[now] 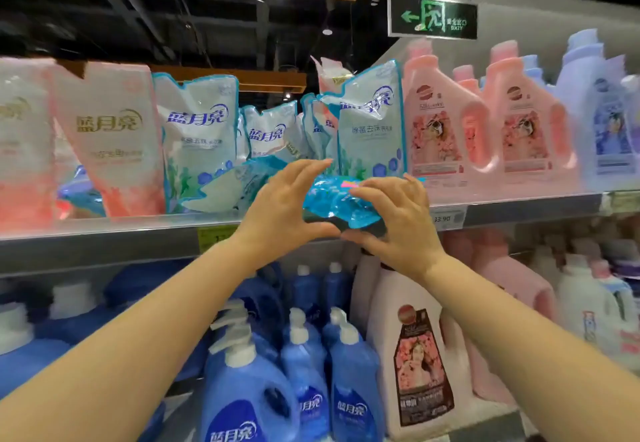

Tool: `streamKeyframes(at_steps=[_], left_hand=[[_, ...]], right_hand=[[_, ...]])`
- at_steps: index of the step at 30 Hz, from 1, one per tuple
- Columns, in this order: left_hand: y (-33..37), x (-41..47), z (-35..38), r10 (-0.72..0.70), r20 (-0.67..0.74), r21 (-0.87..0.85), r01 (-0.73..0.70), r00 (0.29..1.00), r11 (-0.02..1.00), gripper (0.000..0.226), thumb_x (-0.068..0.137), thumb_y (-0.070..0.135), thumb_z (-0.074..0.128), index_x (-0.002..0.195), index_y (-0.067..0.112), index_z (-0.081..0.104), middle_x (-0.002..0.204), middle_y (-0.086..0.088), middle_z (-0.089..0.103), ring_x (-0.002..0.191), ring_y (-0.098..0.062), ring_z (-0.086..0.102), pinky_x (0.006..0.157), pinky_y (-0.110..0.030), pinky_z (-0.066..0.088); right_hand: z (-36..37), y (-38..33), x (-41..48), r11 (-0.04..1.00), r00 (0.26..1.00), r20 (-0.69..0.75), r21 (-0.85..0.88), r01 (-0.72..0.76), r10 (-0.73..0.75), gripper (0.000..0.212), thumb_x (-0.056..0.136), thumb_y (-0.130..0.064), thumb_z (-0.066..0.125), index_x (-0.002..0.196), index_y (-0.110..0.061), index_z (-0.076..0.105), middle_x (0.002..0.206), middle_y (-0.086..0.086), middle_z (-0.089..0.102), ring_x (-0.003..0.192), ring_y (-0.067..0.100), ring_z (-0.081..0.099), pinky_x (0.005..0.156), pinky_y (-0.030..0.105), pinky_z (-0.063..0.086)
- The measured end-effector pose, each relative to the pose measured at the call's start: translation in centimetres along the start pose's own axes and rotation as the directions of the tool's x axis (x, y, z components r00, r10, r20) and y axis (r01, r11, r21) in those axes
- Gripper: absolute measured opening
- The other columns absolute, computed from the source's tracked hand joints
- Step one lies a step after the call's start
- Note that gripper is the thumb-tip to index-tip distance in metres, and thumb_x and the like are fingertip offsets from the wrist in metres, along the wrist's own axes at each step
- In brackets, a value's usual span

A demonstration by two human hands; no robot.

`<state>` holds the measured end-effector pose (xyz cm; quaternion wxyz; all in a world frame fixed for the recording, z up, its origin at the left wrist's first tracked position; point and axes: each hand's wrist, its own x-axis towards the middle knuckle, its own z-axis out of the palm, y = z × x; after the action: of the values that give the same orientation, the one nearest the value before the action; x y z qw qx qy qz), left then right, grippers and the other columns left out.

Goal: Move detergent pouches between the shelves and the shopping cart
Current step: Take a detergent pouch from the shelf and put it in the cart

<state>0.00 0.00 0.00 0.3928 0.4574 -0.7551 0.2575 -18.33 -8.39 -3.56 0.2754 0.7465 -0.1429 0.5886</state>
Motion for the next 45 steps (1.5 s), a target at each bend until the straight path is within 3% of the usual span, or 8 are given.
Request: streamKeyframes(at_steps=[7,13,24,32,35,38,41,45], left_hand=[[-1.3,2.3,-0.1,-0.178,0.144,-0.088,0.191,0.974,0.978,0.086,0.072,0.038,0.076,0.143,0.028,0.028,0.141,0.005,0.043,0.130,-0.013,0.039,0.097,-0.017,0.027],[-1.5,6.3,-1.3,-0.350,-0.052,-0.270,0.325,0.935,0.907,0.072,0.075,0.026,0.076,0.135,0.026,0.036,0.102,0.008,0.053,0.091,-0.011,0.049,0.067,-0.014,0.033],[-0.2,8.1,-1.8,-0.306,-0.141,-0.243,0.267,0.941,0.933,0.047,0.079,0.033,0.070,0.121,0.020,0.052,0.103,-0.005,0.066,0.091,-0.023,0.058,0.067,-0.027,0.034],[3.4,8.7,-1.9,-0.182,-0.294,-0.161,0.139,0.938,0.977,0.042,0.084,0.039,0.063,0.118,0.015,0.056,0.099,-0.010,0.067,0.091,-0.033,0.058,0.066,-0.030,0.030],[6.0,9.3,-2.5,-0.118,-0.368,-0.222,0.036,0.922,0.974,0.041,0.084,0.040,0.063,0.115,0.013,0.058,0.097,-0.011,0.068,0.091,-0.034,0.059,0.066,-0.029,0.027],[9.1,10.0,-2.9,-0.040,-0.404,-0.294,-0.088,0.914,0.952,0.047,0.080,0.046,0.063,0.114,0.014,0.057,0.094,-0.009,0.068,0.088,-0.033,0.060,0.068,-0.035,0.042],[12.5,10.1,-2.9,-0.067,-0.403,-0.448,-0.132,0.913,0.884,0.046,0.075,0.045,0.068,0.109,0.016,0.057,0.094,-0.007,0.067,0.088,-0.031,0.060,0.073,-0.038,0.045],[17.7,10.1,-1.4,-0.095,-0.320,-0.567,-0.110,0.943,0.816,0.045,0.070,0.045,0.073,0.103,0.019,0.058,0.095,-0.003,0.067,0.090,-0.024,0.060,0.068,-0.026,0.035]], right_hand=[[2.3,1.2,6.0,0.994,0.971,-0.220,-0.035,-0.106,0.096,0.037,0.087,-0.038,0.053,0.063,-0.011,0.060,0.057,0.001,0.057,0.064,0.015,0.047,0.081,0.033,0.030],[2.2,0.0,12.6,0.979,0.902,-0.414,-0.095,-0.179,0.125,0.042,0.085,-0.042,0.052,0.056,-0.012,0.053,0.056,0.004,0.056,0.063,0.026,0.056,0.071,0.035,0.023],[-0.8,-1.8,14.3,0.957,0.840,-0.464,0.068,-0.281,0.280,0.028,0.089,-0.034,0.054,0.096,-0.010,0.067,0.093,0.001,0.065,0.091,0.009,0.044,0.084,0.020,0.028],[-2.4,-2.5,6.7,0.709,0.623,-0.341,0.279,-0.648,0.704,0.097,0.076,-0.037,0.074,0.149,-0.012,0.015,0.153,0.007,0.021,0.134,0.001,0.016,0.107,0.008,0.006],[-2.9,-2.6,5.9,0.544,0.582,-0.110,0.525,-0.654,0.806,0.102,0.076,-0.031,0.075,0.151,-0.021,0.005,0.152,-0.002,0.024,0.137,0.008,0.027,0.109,0.018,0.025],[-4.6,-2.8,6.2,0.425,0.561,-0.032,0.688,-0.588,0.827,0.071,0.090,-0.013,0.059,0.147,-0.018,0.018,0.135,0.000,0.048,0.109,0.004,0.054,0.082,0.004,0.045],[-7.5,-2.3,5.6,0.347,0.486,-0.070,0.787,-0.510,0.871,0.039,0.093,-0.014,0.053,0.128,-0.023,0.040,0.107,-0.011,0.060,0.084,-0.007,0.060,0.069,0.007,0.049],[-12.6,-1.6,3.0,0.407,0.454,-0.182,0.784,-0.468,0.872,0.043,0.087,-0.025,0.062,0.126,-0.020,0.047,0.104,-0.013,0.065,0.086,-0.002,0.066,0.075,0.015,0.053]])
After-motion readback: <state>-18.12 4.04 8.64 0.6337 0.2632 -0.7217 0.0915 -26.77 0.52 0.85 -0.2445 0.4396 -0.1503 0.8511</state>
